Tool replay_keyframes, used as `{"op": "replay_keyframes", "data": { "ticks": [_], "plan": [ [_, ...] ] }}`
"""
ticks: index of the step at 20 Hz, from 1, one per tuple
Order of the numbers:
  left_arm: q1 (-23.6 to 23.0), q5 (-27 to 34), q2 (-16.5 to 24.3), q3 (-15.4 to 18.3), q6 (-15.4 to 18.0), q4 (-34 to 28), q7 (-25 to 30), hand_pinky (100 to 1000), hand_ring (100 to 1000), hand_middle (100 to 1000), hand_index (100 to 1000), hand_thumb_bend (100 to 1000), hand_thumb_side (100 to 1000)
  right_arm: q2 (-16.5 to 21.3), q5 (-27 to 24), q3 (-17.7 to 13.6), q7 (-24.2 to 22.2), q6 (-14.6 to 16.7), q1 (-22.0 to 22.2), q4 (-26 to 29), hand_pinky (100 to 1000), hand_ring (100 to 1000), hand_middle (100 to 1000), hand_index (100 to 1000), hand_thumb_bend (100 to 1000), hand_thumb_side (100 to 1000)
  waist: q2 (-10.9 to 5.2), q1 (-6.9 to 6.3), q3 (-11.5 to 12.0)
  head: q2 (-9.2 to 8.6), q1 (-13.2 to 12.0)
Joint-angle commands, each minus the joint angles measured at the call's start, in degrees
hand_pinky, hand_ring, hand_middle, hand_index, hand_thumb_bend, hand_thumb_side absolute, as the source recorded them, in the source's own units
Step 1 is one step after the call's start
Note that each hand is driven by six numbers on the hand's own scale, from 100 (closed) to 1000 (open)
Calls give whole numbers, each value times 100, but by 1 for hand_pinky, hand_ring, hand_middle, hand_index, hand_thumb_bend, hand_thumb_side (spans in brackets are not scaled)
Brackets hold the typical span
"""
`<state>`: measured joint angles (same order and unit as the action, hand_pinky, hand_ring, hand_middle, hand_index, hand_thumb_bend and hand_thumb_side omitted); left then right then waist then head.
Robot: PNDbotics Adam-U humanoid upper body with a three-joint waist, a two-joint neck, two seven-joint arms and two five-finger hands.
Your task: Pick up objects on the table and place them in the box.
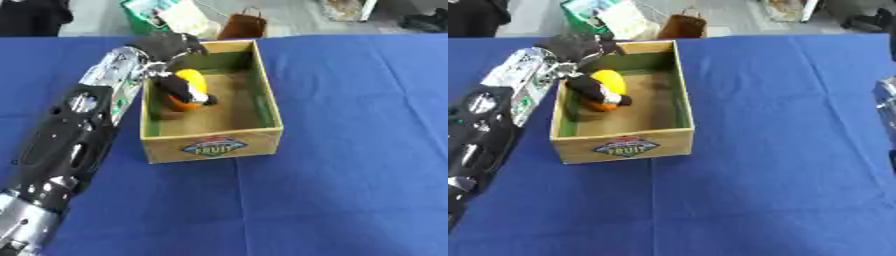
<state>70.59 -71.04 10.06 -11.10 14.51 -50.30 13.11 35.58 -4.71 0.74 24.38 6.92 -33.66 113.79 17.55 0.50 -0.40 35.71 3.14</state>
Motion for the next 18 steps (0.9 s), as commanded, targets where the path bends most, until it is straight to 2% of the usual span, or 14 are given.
{"op": "replay_keyframes", "data": {
  "ticks": [1,2,4,9,13,18],
  "plan": [
    [137,384,135,85,-145,-523,-416,718,745,737,864,418,739,130,-52,-50,-2,31,-30,80,816,790,749,832,100,1000,-161,9,-2,42,7],
    [135,575,167,116,-238,-711,-566,704,734,723,857,347,695,138,-52,-60,9,39,-23,80,816,790,749,832,100,1000,-170,6,4,61,11],
    [122,1013,256,168,-479,-1114,-860,681,713,698,836,296,654,159,-46,-86,38,55,-9,80,816,790,750,832,100,1000,-188,-3,17,89,23],
    [2,2219,628,317,-1121,-2184,-1603,643,674,651,805,217,653,218,-58,-151,121,108,46,80,816,790,750,832,100,1000,-242,-24,90,160,78],
    [-227,3025,1060,428,-1604,-2972,-2295,612,642,632,805,100,633,263,-67,-206,205,152,85,80,814,790,751,832,100,1000,-275,-11,201,199,146],
    [-694,3962,1619,561,-2077,-3947,-3107,599,636,635,811,100,648,311,-80,-254,307,237,144,80,814,790,751,832,100,1000,-285,16,324,230,209]
  ]
}}
